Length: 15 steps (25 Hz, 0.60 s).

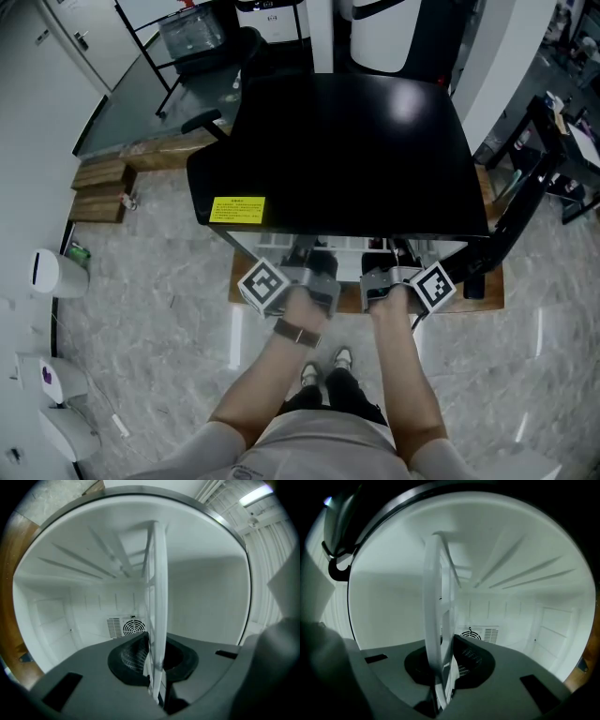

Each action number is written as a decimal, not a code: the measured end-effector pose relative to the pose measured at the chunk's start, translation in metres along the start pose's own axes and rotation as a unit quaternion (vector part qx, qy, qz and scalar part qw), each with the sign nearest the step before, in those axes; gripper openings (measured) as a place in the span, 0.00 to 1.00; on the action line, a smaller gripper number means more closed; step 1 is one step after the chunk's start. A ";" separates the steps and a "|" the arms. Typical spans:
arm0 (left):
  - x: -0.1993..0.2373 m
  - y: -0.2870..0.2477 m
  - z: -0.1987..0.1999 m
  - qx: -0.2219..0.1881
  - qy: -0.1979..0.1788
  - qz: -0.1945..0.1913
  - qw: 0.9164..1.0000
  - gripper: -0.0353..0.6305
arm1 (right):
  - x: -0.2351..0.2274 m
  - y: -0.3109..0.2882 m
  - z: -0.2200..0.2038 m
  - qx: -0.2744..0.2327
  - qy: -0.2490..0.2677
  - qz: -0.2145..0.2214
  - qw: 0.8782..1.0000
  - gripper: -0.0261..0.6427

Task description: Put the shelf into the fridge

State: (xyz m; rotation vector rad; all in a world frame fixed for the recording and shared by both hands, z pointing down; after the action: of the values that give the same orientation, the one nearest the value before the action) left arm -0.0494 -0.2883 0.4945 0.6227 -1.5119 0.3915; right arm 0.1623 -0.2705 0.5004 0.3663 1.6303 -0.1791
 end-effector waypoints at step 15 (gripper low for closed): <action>0.002 -0.008 0.003 -0.001 -0.013 -0.015 1.000 0.10 | -0.003 -0.007 0.005 0.001 0.002 0.020 1.000 0.11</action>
State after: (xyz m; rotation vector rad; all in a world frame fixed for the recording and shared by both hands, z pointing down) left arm -0.0465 -0.2970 0.4951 0.6500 -1.5253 0.3613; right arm 0.1644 -0.2790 0.5018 0.4020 1.6263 -0.1496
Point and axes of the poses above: the fingertips, and each gripper's own axes: y backward along the fingers, x to its left, z out of its top, the point moved 7 cm from there along y, backward along the fingers, and after that the axes turned 10 degrees about x, right-handed, at the moved point
